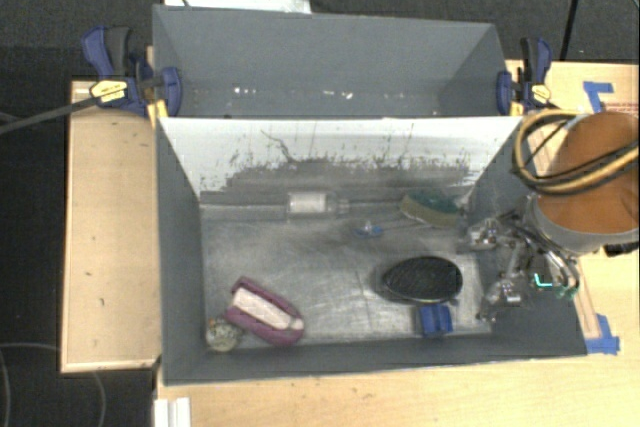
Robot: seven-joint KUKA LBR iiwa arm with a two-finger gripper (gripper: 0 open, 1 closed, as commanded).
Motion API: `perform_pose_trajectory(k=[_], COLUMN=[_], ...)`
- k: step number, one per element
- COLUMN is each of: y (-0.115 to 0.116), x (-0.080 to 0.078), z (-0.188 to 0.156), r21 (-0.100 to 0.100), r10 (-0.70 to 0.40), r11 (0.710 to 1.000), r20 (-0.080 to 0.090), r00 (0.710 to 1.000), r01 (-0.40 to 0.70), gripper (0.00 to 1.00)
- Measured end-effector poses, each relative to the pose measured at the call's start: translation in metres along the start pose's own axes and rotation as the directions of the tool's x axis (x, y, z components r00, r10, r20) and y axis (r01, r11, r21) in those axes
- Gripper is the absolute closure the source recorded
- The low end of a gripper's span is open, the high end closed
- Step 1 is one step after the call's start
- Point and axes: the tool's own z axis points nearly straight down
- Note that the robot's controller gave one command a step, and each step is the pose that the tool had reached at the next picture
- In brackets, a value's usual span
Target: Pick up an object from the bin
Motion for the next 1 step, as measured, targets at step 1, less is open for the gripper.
perform_pose_trajectory(k=[1], y=[0.0674], x=[0.0076], z=[0.0452], r21=[-0.001], r10=[-0.334], r11=[0.943], r20=[0.004], r00=[0.943], r01=[0.334], gripper=[0.0])
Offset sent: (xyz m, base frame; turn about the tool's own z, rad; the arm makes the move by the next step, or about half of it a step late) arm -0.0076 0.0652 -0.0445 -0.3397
